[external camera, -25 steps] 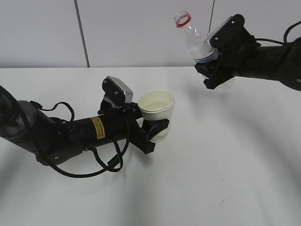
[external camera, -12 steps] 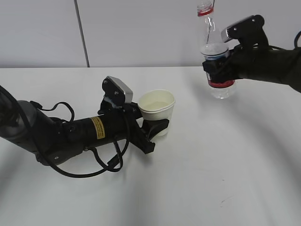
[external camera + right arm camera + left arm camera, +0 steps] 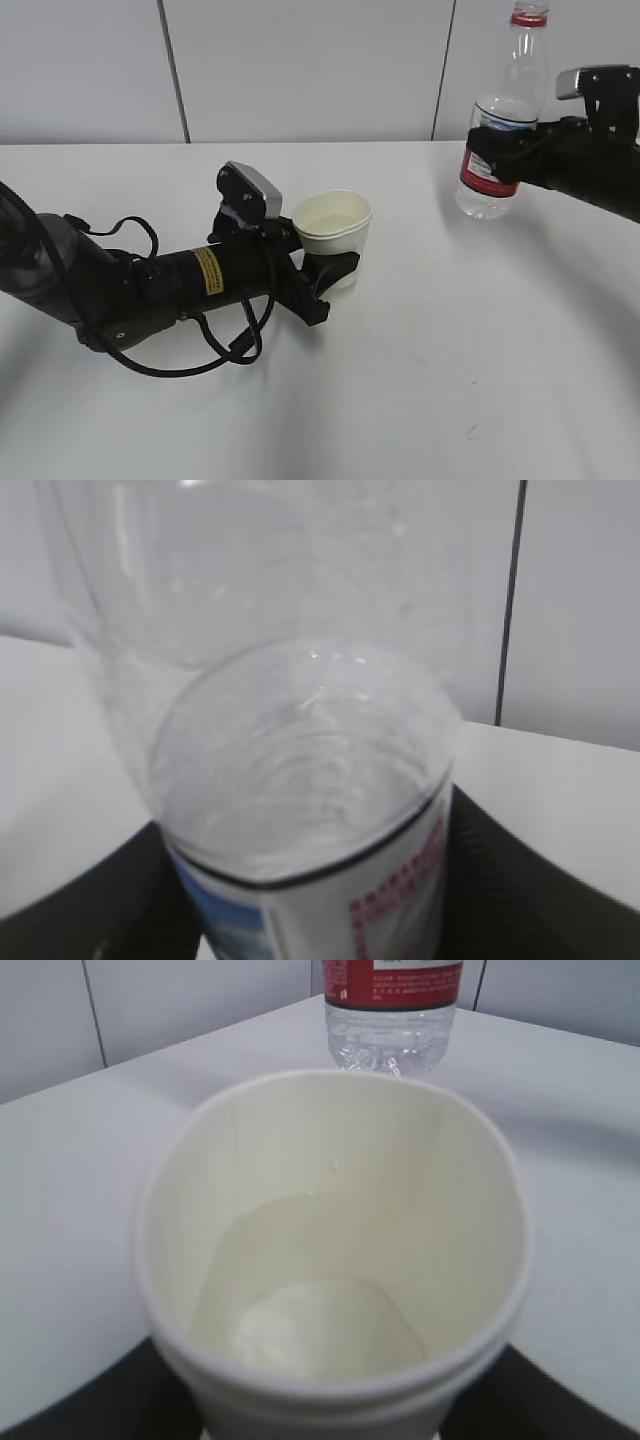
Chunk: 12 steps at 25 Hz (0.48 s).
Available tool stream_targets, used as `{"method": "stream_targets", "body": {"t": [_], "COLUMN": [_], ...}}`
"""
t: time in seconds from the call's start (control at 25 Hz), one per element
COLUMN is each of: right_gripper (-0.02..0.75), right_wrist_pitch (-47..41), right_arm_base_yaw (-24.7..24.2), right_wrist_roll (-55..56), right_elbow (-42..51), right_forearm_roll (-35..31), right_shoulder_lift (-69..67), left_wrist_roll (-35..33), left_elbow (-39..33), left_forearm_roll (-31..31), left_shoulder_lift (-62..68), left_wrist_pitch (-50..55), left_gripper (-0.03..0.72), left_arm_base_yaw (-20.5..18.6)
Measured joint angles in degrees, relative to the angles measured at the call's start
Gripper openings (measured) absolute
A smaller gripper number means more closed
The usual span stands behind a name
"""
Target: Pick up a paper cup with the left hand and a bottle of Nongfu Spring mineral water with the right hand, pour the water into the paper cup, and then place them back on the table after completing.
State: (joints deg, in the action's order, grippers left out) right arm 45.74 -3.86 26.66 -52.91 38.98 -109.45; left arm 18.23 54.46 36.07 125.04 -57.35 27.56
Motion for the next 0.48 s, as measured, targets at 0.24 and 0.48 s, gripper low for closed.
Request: {"method": "stream_targets", "body": {"t": [0.24, 0.48], "right_gripper": [0.439, 0.439], "right_wrist_pitch": [5.55, 8.39], "right_arm_base_yaw": [-0.69, -0.69], "right_wrist_roll": [0.61, 0.64], "right_elbow": [2.2, 2.2], "right_forearm_roll": [0.26, 0.4], "right_shoulder_lift": [-2.77, -4.61], "left_wrist_roll": [0.0, 0.0], "left_elbow": [0.0, 0.0], "left_forearm_roll": [-0.89, -4.77], "left_shoulder_lift": [0.0, 0.0], "left_wrist_pitch": [0.0, 0.0], "left_gripper": [0.396, 0.396], "left_arm_base_yaw": [0.0, -0.19]}}
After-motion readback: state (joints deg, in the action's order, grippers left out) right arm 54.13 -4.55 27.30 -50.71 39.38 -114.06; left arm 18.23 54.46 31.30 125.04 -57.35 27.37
